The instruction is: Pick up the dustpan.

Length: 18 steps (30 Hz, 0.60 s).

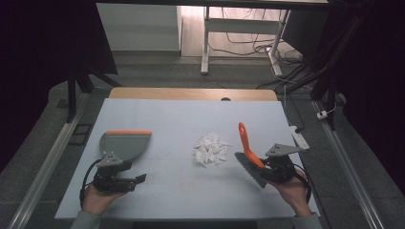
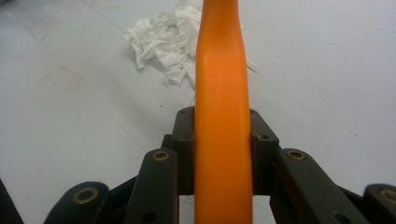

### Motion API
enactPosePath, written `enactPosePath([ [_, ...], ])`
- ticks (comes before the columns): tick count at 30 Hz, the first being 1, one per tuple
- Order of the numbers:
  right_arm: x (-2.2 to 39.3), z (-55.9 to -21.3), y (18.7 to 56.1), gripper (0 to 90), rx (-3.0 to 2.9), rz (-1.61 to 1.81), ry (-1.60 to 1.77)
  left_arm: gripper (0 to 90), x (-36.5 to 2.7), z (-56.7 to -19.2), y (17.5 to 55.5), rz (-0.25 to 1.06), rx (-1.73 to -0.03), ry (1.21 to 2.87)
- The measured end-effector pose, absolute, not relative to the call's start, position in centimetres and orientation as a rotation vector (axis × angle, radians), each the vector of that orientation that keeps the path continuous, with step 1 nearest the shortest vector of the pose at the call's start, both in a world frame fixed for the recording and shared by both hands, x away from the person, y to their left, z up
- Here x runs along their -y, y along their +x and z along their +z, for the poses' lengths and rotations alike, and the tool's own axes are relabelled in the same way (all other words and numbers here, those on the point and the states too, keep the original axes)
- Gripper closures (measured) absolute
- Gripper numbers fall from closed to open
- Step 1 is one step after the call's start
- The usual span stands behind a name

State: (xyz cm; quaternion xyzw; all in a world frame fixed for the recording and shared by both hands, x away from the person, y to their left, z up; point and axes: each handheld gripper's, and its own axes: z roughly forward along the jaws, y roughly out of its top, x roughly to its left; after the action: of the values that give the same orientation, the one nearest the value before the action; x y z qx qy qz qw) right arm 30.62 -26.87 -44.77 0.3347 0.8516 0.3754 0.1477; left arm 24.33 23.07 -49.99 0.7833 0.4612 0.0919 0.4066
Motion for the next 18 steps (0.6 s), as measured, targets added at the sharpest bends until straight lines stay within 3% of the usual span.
enactPosePath([
  [18,26.75,-44.76,30.58,70.7,-2.439,1.08,0.958,21.2,-22.6,-49.55,24.16,0.232,-1.143,1.974],
])
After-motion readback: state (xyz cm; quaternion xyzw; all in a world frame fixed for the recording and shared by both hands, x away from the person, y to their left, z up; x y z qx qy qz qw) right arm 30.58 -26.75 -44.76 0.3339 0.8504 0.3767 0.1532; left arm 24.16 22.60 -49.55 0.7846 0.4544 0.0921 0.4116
